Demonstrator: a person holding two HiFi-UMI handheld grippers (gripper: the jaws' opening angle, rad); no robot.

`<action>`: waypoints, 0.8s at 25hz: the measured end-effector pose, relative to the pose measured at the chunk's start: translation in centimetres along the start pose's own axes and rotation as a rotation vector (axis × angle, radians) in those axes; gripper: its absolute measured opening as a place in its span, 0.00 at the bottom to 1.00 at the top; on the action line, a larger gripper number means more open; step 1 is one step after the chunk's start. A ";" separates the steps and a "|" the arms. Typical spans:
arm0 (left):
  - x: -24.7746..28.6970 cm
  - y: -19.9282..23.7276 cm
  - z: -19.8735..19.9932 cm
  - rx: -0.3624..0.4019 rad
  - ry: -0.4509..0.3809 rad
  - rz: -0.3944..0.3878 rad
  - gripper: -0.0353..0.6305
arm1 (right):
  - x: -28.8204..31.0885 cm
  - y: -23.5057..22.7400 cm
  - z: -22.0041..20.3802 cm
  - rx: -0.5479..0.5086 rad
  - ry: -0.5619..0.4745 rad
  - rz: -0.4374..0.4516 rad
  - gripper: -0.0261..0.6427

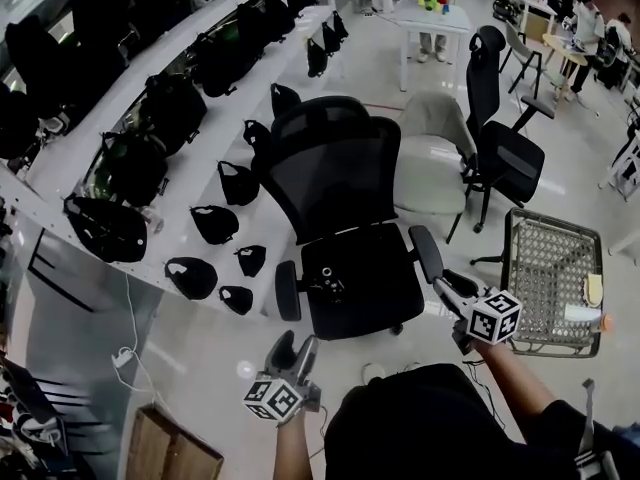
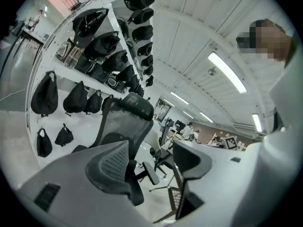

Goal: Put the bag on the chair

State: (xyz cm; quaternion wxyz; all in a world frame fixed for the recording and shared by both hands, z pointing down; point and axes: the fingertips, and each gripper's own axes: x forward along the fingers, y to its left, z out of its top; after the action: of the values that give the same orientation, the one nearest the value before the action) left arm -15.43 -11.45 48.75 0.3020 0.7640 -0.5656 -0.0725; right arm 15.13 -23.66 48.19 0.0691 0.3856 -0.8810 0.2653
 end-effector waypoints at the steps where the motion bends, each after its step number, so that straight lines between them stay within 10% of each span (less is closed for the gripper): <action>1: 0.0 0.2 0.9 0.015 -0.024 0.022 0.48 | -0.1 0.0 0.5 -0.009 -0.002 -0.011 0.21; 9: 0.7 -0.9 6.0 0.126 -0.174 0.038 0.19 | -0.4 2.7 3.5 -0.151 -0.070 0.003 0.05; 20: 1.9 -0.7 4.7 0.204 -0.106 0.099 0.09 | -0.2 2.7 3.5 -0.164 -0.083 -0.032 0.04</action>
State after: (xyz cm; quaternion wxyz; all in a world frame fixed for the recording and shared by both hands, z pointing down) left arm -16.33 -14.86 45.01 0.1955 0.7572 -0.6220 -0.0397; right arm 13.65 -23.85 44.04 0.0679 0.4036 -0.8955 0.1750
